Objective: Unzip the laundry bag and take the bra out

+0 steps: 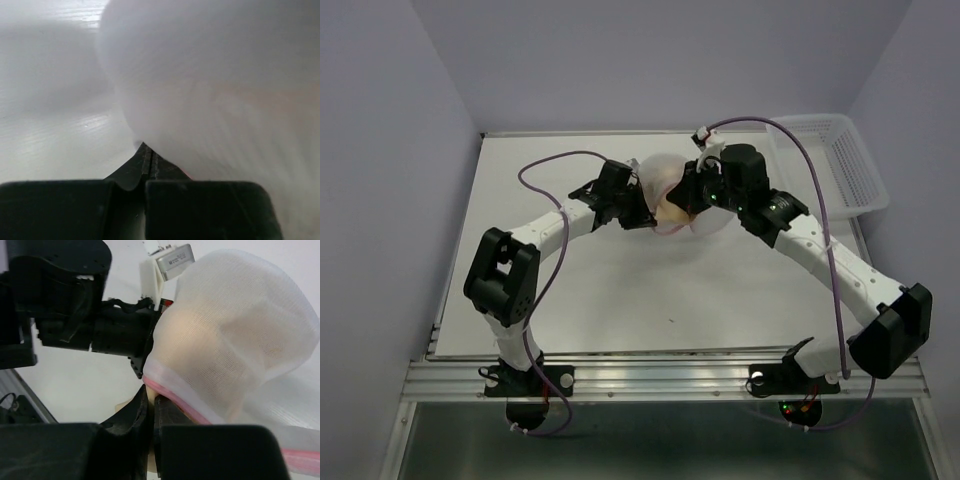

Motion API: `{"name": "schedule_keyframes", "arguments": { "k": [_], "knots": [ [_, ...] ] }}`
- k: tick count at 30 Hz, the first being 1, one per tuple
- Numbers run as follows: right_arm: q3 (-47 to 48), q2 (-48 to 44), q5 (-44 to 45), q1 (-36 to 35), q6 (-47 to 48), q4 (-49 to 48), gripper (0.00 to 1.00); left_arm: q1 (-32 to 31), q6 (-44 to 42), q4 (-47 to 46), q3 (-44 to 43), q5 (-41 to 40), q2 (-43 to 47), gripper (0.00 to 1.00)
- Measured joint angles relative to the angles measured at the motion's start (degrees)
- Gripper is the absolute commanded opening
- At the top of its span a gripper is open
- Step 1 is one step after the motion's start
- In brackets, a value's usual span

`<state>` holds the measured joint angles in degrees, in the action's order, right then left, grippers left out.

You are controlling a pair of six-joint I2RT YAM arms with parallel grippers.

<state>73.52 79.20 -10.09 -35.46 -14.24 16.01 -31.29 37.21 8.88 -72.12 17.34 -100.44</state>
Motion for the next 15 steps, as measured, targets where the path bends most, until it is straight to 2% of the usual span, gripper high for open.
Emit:
{"name": "schedule_keyframes", "arguments": {
  "k": [4, 9, 12, 15],
  "knots": [
    [3.56, 0.5, -10.05, 6.03, -1.42, 2.27, 0.01, 2.1, 0.83, -1.14, 0.04, 2.05, -1.6, 0.0],
    [8.33, 6.38, -29.38, 20.94, -5.35, 4.39, 0.01, 4.7, 1.86, -4.52, 0.09, 5.84, -2.99, 0.0],
    [9.81, 9.53, -40.37, 24.94, -7.28, 4.61, 0.01, 6.34, 2.12, -6.16, -0.02, 8.26, -3.91, 0.0],
    [10.75, 11.04, -48.24, 25.7, -8.9, 4.35, 0.02, 7.61, 2.36, -6.82, -0.7, 9.99, -5.4, 0.0]
  ]
}}
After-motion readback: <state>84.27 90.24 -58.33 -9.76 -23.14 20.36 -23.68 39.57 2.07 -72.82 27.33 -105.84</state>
